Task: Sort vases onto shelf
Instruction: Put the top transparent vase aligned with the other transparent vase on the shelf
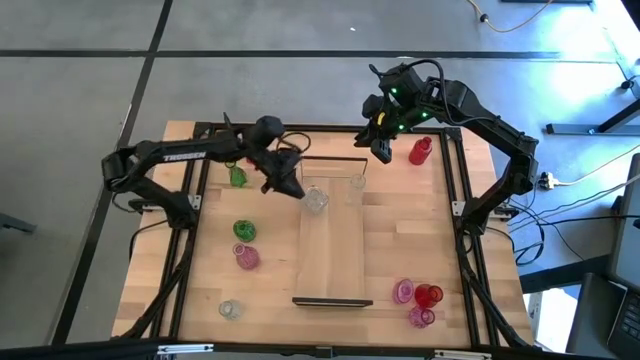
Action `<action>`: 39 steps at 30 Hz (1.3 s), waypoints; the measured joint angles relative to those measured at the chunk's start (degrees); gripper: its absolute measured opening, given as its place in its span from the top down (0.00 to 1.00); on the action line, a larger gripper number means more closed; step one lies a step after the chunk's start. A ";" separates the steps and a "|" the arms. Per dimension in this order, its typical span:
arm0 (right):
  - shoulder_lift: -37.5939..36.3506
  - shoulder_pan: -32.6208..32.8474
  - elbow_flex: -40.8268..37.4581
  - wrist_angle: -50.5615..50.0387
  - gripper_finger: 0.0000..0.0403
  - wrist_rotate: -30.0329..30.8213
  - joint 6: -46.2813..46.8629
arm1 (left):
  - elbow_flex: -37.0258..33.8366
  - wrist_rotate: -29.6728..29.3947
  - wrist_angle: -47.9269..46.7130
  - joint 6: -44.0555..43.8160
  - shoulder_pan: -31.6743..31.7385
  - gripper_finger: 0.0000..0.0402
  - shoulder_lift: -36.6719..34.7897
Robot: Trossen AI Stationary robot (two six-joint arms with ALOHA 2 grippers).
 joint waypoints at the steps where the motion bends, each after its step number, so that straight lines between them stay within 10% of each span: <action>1: 0.00 0.02 0.00 0.04 0.81 0.00 -0.06 | 0.02 -3.13 -1.89 3.42 -1.83 0.82 -1.04; 12: 0.00 -0.02 0.00 2.65 0.81 2.10 -1.02 | -0.02 -45.63 -8.77 18.50 -17.89 0.85 1.45; 39: 0.00 -0.02 0.00 -0.35 0.81 1.62 -1.01 | -0.03 -53.19 -5.76 21.03 -15.32 0.99 6.34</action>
